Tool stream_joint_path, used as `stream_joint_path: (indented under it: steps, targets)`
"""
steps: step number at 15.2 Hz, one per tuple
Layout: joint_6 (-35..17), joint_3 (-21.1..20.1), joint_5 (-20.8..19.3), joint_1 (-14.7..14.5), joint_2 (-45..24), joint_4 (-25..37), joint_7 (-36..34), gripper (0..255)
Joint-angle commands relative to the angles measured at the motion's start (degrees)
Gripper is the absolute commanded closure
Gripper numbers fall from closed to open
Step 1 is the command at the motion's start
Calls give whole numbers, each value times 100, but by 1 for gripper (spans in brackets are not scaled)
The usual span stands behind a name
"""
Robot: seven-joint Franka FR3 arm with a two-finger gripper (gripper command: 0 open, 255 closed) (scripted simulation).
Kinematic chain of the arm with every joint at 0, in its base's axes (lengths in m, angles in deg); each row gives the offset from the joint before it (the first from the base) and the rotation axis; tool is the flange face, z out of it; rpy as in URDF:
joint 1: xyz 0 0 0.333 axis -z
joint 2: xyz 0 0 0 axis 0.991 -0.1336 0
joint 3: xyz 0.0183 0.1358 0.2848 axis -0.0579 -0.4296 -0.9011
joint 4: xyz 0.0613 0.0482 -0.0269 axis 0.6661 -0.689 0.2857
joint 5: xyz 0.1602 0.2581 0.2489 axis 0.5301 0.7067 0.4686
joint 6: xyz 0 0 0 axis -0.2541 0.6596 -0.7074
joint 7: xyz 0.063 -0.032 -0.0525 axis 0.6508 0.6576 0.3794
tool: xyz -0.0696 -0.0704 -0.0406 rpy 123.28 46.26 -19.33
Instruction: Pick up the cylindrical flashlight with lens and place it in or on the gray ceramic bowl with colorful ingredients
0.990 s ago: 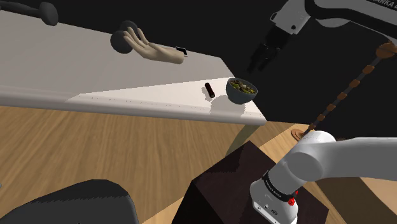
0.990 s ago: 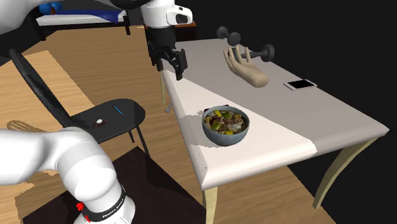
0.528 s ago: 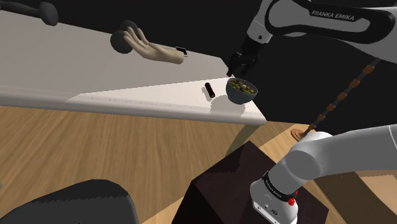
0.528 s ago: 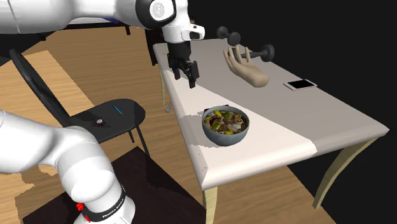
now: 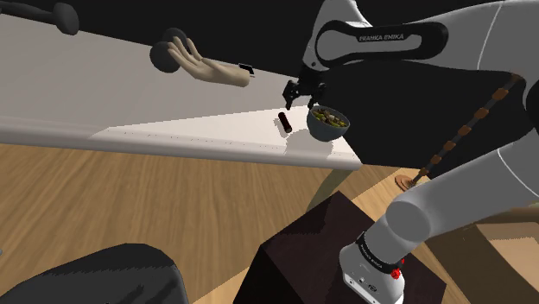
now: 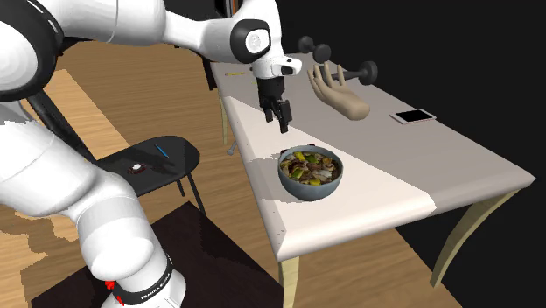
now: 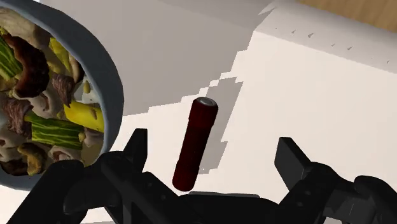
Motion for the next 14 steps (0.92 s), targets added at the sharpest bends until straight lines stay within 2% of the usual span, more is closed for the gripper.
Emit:
stream_joint_path:
  steps: [1, 6, 14]
  targets:
    - [-178, -90, -207, 103, -433, 173, -404, 0]
    - [-435, -177, -798, 279, -1536, 760, -1376, 0]
    - [-992, -119, -971, 324, -1855, 496, -1524, 0]
